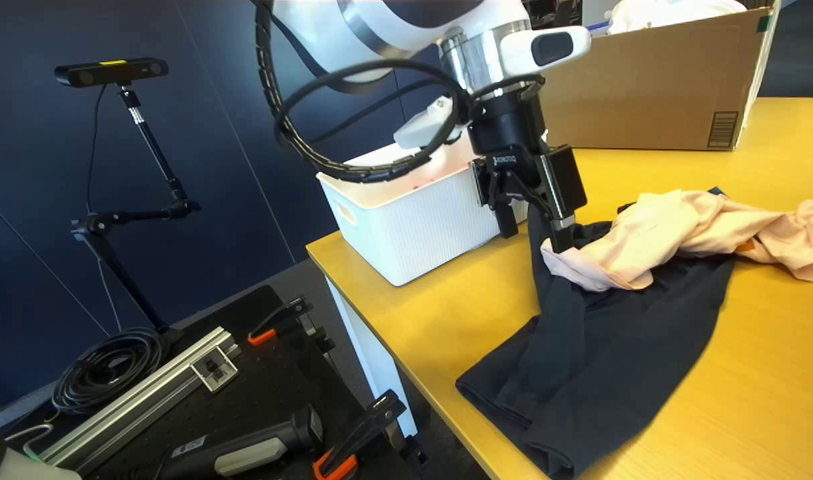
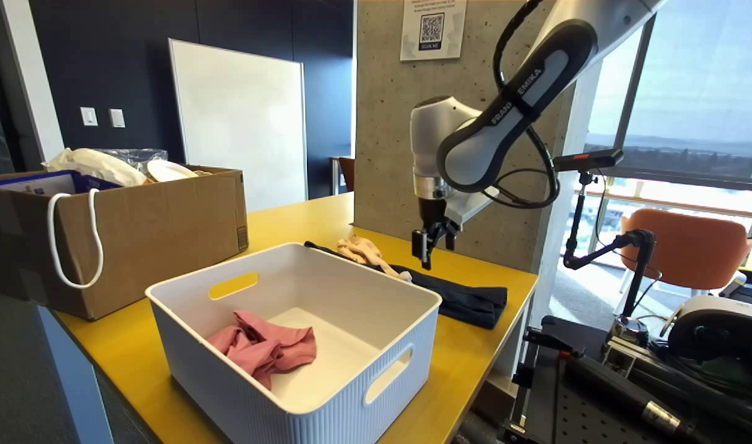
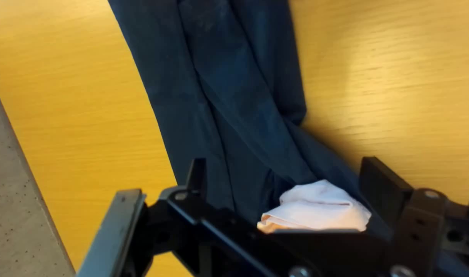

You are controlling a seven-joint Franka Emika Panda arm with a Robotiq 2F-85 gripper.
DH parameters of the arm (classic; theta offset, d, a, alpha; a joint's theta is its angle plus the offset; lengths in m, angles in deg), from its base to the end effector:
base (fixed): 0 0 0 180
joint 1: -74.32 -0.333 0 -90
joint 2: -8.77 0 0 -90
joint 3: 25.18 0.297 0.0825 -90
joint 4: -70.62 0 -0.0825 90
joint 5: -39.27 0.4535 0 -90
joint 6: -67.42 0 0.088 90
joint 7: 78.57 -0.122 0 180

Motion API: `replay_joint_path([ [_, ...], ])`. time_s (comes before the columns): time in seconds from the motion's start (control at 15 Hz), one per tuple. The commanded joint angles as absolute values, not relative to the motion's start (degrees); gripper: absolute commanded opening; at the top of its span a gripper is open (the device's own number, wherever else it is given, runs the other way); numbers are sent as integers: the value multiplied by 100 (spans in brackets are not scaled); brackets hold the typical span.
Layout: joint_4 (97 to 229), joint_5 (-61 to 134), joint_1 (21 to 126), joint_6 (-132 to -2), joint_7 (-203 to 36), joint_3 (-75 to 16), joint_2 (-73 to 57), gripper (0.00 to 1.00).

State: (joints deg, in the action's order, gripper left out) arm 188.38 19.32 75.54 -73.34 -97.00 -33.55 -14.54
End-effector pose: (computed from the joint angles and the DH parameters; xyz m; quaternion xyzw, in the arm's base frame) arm 0.6212 -0.1111 0.1530 0.9852 -0.1016 0.0068 0.1377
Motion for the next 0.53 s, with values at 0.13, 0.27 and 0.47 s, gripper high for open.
replay_joint_path([
  [0.13,18183,1639,7258,-8188,-10111,-3877,-2426,100],
  [0.27,18177,1705,7187,-8552,-10184,-4075,-2513,100],
  [0.47,18246,1757,7007,-8908,-10208,-4296,-2499,100],
])
